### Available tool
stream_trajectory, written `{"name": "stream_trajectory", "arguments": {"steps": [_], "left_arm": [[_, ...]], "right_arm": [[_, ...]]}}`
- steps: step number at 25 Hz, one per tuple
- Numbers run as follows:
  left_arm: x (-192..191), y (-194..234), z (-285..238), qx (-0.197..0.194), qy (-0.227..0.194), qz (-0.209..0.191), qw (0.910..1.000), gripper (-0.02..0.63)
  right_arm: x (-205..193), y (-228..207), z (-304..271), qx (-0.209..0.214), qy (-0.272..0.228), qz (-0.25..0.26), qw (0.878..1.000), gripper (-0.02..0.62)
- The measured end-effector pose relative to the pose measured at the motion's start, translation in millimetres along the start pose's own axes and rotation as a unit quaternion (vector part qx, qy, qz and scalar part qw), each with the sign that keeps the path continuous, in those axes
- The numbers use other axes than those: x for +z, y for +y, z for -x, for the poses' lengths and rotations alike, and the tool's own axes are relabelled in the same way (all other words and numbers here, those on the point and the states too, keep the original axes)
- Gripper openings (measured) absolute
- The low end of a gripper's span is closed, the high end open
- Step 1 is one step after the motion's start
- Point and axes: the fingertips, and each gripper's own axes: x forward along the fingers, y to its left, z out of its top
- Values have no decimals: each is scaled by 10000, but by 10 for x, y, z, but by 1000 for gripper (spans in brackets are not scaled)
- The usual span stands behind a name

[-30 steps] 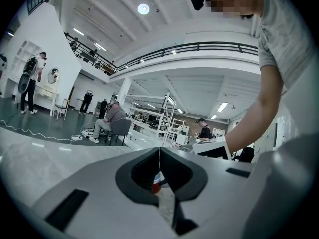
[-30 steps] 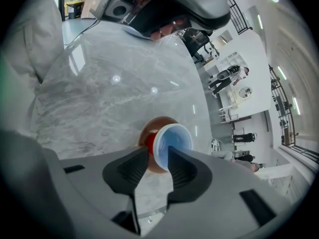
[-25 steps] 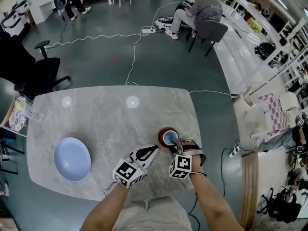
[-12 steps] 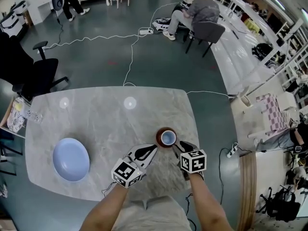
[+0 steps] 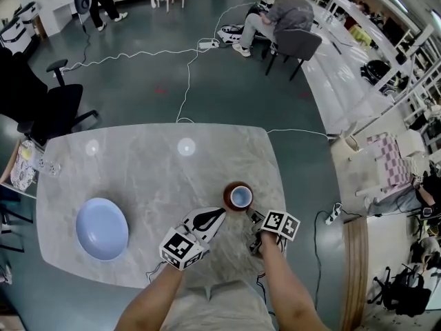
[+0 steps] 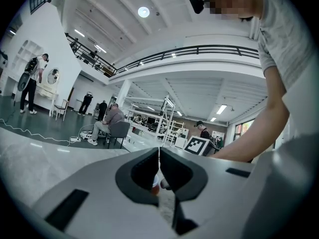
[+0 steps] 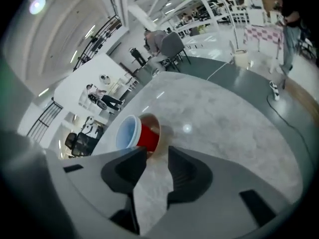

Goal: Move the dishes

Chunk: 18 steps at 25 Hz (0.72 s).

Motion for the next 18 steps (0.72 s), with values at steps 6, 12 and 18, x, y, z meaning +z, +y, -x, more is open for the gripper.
{"name": "stream_trajectory", "arguments": {"steps": [6, 12, 18], "left_arm": [[2, 22, 0, -5, -8, 24, 10000, 21], [12, 15, 23, -25, 24, -29, 10000, 21], [32, 54, 42, 3, 26, -27, 10000, 21]], "right_arm": [[-70, 22, -141, 252, -35, -890, 9957, 149], [-102, 16, -214, 283, -56, -1241, 9918, 140], [-79, 51, -261, 282, -22, -1312, 9909, 76]]}}
